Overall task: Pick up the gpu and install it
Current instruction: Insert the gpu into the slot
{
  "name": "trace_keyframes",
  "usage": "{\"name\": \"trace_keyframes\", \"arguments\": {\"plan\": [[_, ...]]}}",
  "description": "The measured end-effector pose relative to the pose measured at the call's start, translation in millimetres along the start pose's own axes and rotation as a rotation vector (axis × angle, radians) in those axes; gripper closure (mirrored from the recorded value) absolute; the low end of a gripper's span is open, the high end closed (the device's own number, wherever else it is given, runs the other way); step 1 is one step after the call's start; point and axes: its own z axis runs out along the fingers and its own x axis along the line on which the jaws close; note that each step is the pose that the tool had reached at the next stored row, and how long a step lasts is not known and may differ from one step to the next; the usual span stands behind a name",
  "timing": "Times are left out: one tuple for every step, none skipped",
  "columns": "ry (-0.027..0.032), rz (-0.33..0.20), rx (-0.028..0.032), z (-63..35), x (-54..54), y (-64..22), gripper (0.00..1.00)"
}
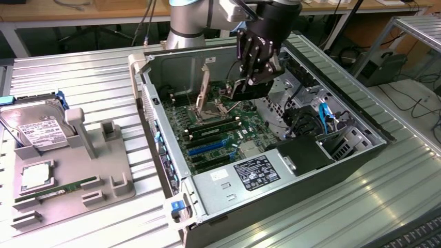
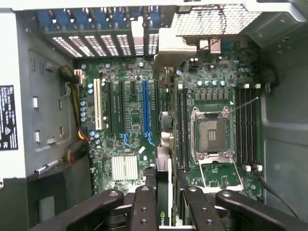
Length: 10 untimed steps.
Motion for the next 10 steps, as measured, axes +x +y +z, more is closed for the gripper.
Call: {"name": "trace_keyframes", "arguments": {"plan": [[-0.0001, -0.005, 0.0031, 0.4, 1.1, 0.0, 0.74], [-0.0008, -0.007, 0.0059, 0.9, 3.1, 0.1, 0.74], [-0.0015, -0.007, 0.009, 1.3, 5.6, 0.7, 0.74], [-0.0022, -0.007, 0.0131, 1.9, 8.0, 1.6, 0.74], [-0.0023, -0.007, 0.0162, 2.4, 10.1, 2.4, 0.74], [-0.0024, -0.007, 0.0195, 3.0, 12.5, 3.6, 0.74], [-0.0024, -0.007, 0.0219, 3.6, 14.7, 4.7, 0.74], [-0.0024, -0.007, 0.0235, 4.5, 17.0, 6.5, 0.74], [-0.0024, -0.007, 0.0241, 5.7, 19.1, 9.0, 0.74], [-0.0025, -0.007, 0.0243, 6.9, 20.3, 11.3, 0.74]]}}
